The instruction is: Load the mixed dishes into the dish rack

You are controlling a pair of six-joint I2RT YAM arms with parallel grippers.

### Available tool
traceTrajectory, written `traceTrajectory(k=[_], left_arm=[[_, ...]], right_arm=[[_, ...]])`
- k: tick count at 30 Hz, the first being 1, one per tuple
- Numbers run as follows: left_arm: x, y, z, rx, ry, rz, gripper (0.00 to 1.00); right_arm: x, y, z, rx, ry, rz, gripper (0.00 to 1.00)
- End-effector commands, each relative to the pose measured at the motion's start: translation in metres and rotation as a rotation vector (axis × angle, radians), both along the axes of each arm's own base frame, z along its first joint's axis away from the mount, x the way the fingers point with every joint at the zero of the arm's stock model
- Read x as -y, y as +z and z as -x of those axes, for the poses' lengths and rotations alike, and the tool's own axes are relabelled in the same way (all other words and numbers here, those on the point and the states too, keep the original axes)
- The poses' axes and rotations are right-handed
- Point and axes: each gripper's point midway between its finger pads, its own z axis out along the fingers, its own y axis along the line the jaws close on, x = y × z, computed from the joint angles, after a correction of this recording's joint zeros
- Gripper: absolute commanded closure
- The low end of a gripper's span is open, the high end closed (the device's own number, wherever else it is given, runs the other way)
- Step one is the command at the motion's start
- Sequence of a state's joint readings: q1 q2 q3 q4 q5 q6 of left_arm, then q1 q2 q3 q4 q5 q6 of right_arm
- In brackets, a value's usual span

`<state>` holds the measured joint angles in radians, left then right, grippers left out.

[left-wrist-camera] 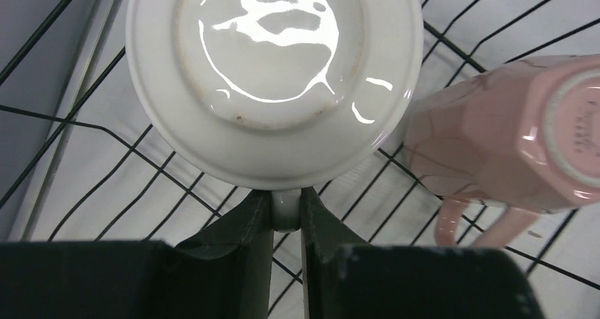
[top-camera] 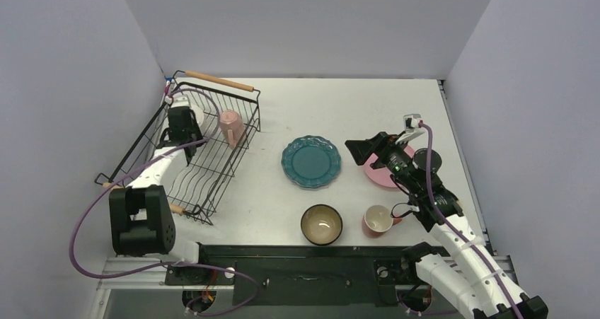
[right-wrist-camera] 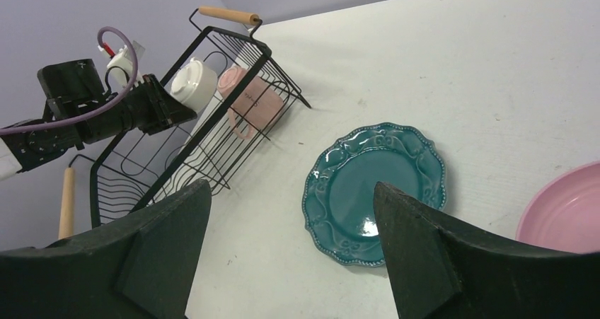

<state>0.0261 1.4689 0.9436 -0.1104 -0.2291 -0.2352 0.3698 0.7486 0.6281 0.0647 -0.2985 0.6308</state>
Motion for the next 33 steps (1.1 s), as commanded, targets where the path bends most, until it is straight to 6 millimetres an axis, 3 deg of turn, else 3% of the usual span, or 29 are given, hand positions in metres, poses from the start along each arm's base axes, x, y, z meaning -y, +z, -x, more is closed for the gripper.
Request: traceTrajectory(k=[1,12,17,23,27,28,29,30,33], left_arm=[[-0.028,0.021,-0.025,0.102,-0.060,-0.088,1.00],[-0.042,-0.033,-0.036,-0.036,-0.195,-0.170,1.00],[-0.044,-0.023,-0.052,-0.002,-0.199,-0.203,1.00],[-0.046,-0.025,-0.071,-0.029,-0.219,-0.205,1.00],[-0.053,-0.032,-0.076,-0.062,-0.205,-0.211,1.00],[-0.056,-0.025,-0.083,-0.047,-0.196,-0.205,1.00],[-0.054,-0.038,-0.081,-0.092,-0.210,-0.184,1.00],[-0.053,-0.033,-0.087,-0.088,-0.219,-0.184,1.00],[-0.048,-0.050,-0.084,-0.155,-0.222,-0.164,0.99]], right_arm=[[-0.002,0.014,0.003,0.052,0.047,0.006,0.21],[-0.019,0.014,0.010,0.070,0.117,0.045,0.21],[-0.022,0.013,0.013,0.074,0.121,0.017,0.21],[-0.024,0.010,0.016,0.068,0.139,0.028,0.21],[-0.018,0.017,0.017,0.075,0.127,0.013,0.21],[-0.017,0.020,0.018,0.083,0.123,0.011,0.21],[-0.014,0.021,0.017,0.083,0.114,0.013,0.21],[-0.014,0.021,0.017,0.081,0.113,0.014,0.21],[-0.013,0.019,0.017,0.069,0.117,0.028,0.21]])
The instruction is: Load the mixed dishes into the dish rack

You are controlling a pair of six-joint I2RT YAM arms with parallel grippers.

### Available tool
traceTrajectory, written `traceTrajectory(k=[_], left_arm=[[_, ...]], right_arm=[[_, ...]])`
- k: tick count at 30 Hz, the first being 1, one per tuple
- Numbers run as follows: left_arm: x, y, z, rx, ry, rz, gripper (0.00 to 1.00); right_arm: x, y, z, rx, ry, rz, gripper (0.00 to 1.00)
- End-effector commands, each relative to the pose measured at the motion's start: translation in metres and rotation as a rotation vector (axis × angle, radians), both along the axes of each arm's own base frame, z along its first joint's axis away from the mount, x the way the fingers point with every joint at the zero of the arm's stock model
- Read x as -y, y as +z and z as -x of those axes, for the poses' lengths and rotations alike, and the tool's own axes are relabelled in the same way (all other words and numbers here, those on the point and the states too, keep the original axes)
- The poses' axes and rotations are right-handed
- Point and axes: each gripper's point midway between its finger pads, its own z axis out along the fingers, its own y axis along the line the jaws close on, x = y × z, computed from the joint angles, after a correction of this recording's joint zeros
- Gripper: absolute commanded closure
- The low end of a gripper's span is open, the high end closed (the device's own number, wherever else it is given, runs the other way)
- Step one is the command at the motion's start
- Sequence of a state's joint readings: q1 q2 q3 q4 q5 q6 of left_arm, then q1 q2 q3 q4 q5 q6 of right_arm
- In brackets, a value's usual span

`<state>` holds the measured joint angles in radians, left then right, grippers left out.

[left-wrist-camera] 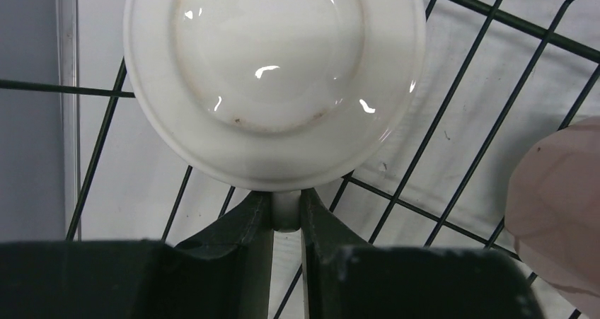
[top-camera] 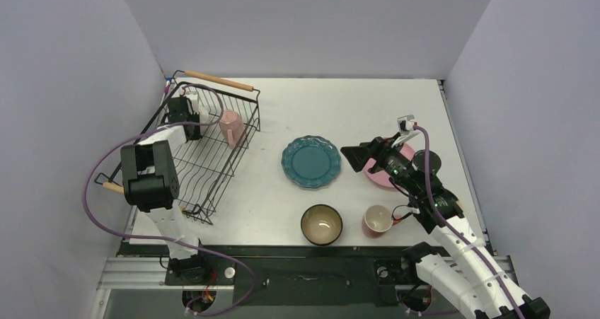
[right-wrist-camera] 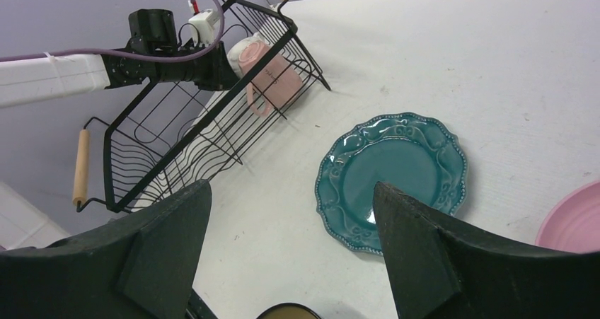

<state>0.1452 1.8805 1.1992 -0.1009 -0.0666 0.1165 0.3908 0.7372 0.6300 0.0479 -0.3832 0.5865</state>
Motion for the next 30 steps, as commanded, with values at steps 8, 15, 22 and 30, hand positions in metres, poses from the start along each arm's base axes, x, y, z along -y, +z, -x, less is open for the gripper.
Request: traceTrajectory(k=[8,15,22,30], left_arm=[[-0.015,0.016,-0.015,0.025,0.104,-0.059,0.49],[-0.021,0.049,-0.009,0.082,0.201,-0.076,0.28],[-0.001,0.102,0.005,0.216,0.255,0.027,0.17],[0.062,0.140,-0.002,0.318,0.120,0.243,0.20]], right_arm=[[-0.001,0.009,0.001,0.008,0.019,-0.012,0.21],[0.001,0.005,0.002,-0.013,0.012,0.004,0.21],[-0.001,-0.023,0.000,-0.123,0.034,0.092,0.22],[-0.007,-0.019,0.006,-0.148,0.063,0.071,0.23]])
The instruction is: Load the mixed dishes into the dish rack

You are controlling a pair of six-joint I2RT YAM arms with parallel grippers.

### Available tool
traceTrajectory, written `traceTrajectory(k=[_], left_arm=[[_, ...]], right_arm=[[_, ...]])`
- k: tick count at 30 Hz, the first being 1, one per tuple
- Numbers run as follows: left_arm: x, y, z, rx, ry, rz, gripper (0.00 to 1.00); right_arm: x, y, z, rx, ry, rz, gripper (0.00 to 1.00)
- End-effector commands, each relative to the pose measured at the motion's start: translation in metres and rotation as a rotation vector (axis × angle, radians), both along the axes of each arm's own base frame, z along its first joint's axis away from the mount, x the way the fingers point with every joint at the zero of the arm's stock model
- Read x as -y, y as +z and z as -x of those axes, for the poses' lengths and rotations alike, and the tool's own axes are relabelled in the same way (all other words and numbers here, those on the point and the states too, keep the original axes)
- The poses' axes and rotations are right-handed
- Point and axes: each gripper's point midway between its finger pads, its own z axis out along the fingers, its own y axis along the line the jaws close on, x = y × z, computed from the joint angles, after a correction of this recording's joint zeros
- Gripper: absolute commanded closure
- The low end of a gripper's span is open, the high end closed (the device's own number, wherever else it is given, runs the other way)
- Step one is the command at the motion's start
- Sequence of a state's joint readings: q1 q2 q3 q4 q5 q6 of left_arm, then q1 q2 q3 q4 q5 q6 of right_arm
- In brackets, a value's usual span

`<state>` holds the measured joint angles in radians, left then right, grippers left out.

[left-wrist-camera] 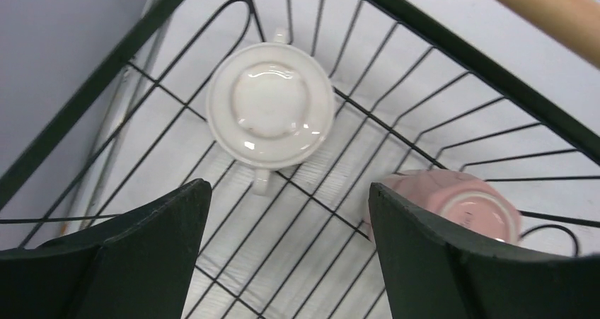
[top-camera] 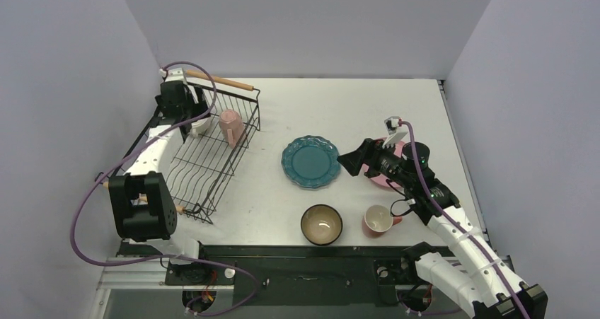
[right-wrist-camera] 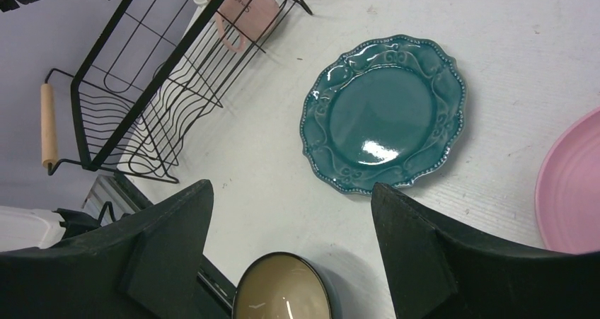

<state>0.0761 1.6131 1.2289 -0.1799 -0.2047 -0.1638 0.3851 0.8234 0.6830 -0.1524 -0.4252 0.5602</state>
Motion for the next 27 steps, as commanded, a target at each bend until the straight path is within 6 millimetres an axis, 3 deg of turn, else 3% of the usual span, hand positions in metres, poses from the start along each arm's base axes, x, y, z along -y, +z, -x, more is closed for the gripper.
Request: traceTrajectory(k=[1,6,12,15,17,23,27], left_arm=[[0.051,0.022,-0.006,0.077,-0.129,0.121,0.20],[0.090,0.041,0.001,0.145,-0.243,0.142,0.19],[0.110,0.015,0.004,0.063,-0.291,0.232,0.19],[0.112,0.020,0.010,0.075,-0.258,0.239,0.15],[0.108,0.039,0.014,0.128,-0.231,0.219,0.00],[0.108,0.112,0.045,0.251,-0.184,0.233,0.04],[0.127,0.153,0.074,0.310,-0.237,0.240,0.04]], right_arm=[[-0.005,0.024,0.002,0.049,0.024,-0.036,0.23],[-0.003,0.018,0.007,0.038,-0.001,-0.059,0.24],[-0.003,0.026,0.007,0.047,-0.003,-0.057,0.24],[-0.006,0.022,0.007,0.023,0.013,-0.055,0.24],[-0.009,0.014,0.008,-0.014,0.028,-0.050,0.24],[-0.014,-0.035,0.010,-0.172,-0.026,0.090,0.29],[-0.021,-0.055,0.018,-0.203,-0.060,0.190,0.29]])
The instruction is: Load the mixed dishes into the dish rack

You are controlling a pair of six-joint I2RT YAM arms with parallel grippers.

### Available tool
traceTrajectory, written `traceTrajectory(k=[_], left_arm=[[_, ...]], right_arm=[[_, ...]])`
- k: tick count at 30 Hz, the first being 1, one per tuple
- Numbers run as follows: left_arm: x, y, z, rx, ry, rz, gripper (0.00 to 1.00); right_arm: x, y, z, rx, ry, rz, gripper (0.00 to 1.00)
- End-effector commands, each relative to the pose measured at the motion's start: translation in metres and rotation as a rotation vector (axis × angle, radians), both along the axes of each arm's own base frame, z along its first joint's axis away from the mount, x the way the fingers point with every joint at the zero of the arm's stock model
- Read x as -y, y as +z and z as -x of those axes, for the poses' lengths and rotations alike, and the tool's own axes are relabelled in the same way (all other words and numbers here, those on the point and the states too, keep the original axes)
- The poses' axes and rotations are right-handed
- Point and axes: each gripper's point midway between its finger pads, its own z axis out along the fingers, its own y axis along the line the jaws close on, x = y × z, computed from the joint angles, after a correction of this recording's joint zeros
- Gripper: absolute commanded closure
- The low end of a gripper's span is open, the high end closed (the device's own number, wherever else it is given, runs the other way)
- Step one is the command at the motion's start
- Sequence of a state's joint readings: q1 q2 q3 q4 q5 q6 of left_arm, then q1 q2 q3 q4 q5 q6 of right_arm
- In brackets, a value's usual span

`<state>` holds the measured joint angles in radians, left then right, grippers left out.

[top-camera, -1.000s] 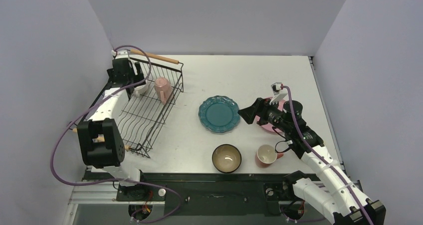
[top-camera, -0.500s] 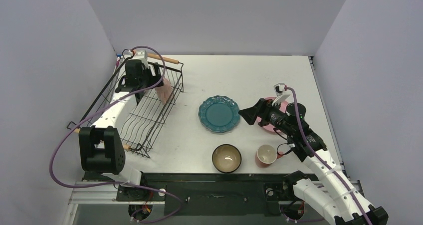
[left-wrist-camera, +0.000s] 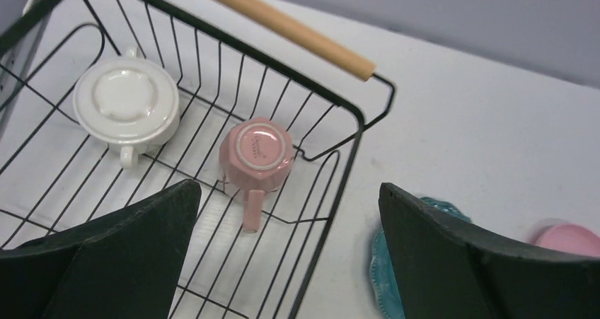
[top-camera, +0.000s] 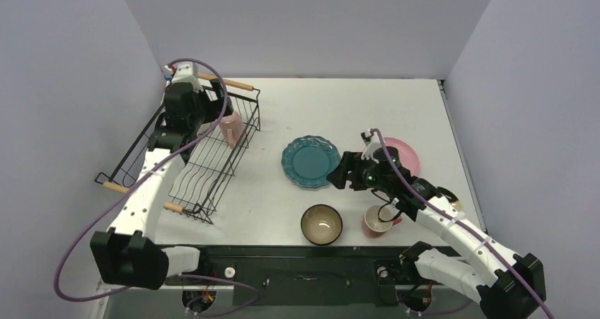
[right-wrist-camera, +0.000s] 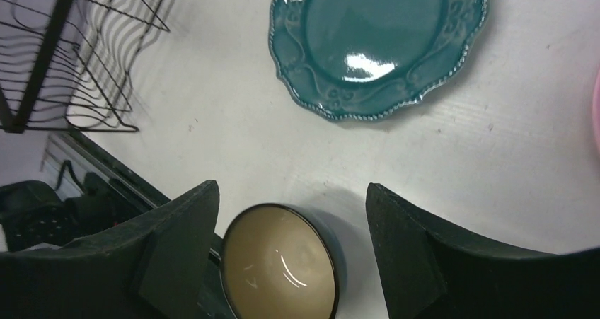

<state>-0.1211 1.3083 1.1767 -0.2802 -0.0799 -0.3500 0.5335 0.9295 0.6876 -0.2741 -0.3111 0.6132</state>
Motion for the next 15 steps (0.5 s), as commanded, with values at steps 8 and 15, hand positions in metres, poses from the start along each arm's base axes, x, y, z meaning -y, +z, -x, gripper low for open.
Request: traceTrajectory(k=[8,15], left_arm=[[0.117,0.108,0.099,0.403,-0.410,-0.079,0.04],[0.129,0.105,0.136,0.584,-0.503,-0.137,0.04]], right_arm=[[0.048,-0.021,0.018,-0.066,-0.352,0.434,0.30],[0.084,-0.012,0.065,-0.212,-0.540,0.468,0.30]])
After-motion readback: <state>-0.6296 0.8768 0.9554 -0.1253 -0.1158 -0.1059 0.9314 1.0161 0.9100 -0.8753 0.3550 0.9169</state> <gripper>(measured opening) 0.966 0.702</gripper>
